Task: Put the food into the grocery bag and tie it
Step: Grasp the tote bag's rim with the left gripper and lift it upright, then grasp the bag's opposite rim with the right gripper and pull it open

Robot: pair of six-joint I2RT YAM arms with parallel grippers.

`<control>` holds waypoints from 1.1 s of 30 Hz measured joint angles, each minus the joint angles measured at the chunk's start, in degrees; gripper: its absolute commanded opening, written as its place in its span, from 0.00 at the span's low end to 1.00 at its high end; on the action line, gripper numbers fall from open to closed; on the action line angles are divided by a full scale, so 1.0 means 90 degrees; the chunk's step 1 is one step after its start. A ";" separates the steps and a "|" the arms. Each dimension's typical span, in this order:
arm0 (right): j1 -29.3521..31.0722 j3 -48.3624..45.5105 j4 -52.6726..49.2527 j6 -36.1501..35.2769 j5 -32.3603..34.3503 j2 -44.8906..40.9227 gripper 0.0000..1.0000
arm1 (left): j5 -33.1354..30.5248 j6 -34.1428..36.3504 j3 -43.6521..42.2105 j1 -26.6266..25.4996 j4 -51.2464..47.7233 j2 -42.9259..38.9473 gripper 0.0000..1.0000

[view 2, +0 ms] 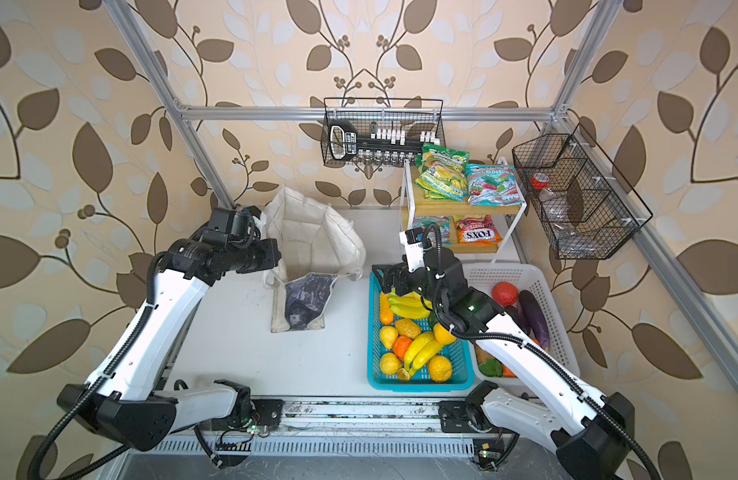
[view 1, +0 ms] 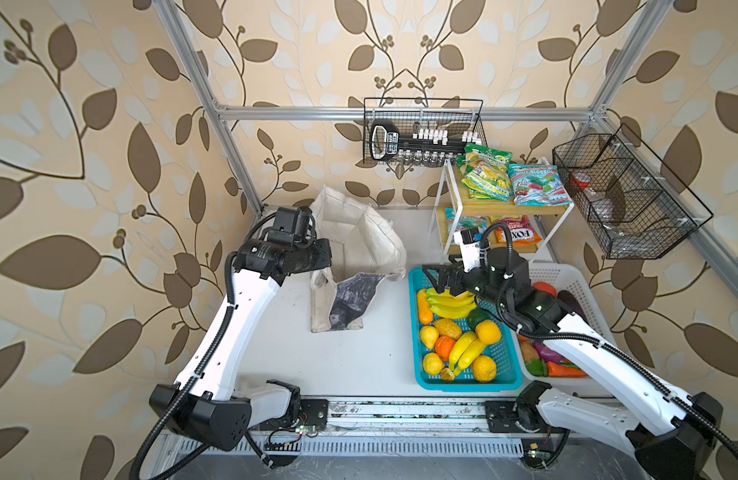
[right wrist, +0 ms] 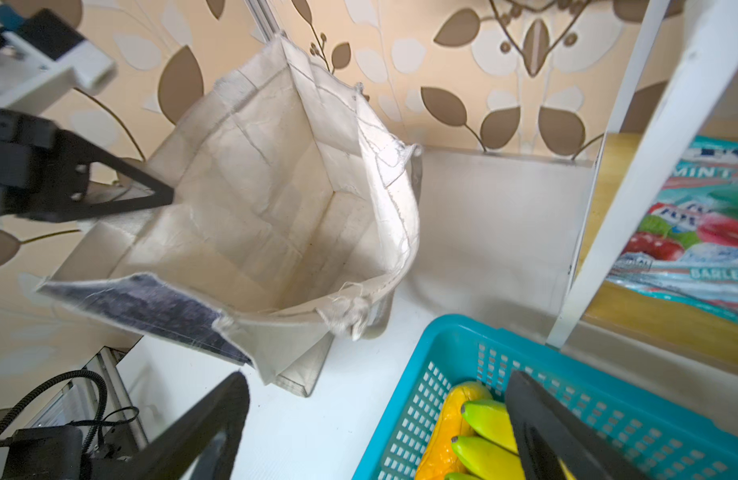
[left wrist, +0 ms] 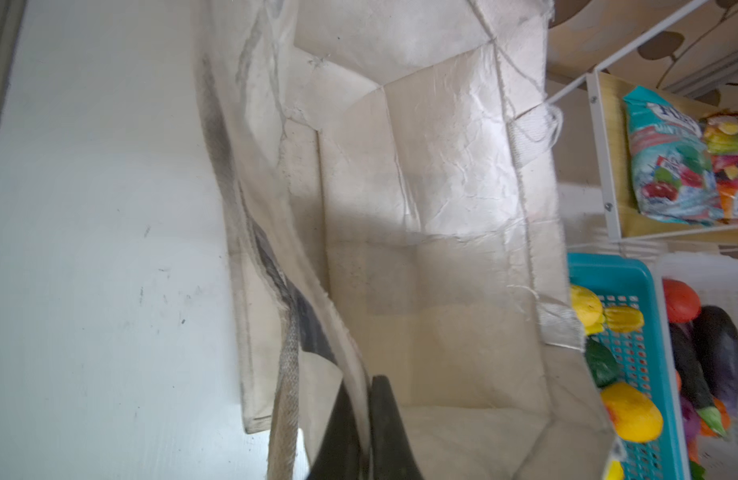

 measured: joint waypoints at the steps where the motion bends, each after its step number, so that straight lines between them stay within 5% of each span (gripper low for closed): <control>1: 0.0019 0.0102 -0.0083 0.0032 0.0015 0.0102 0.98 | 0.0092 -0.0024 -0.0204 0.0000 0.0039 -0.0185 0.00; 20: 0.0262 0.0253 -0.0102 0.0741 -0.0051 0.1401 0.96 | 0.0675 -0.0459 -0.1605 0.0386 0.0714 -0.1353 0.00; 33: 0.0440 0.0520 0.0809 0.1132 -0.0338 0.2936 0.84 | 0.1180 -0.0469 -0.1693 0.0838 0.0908 -0.1384 0.00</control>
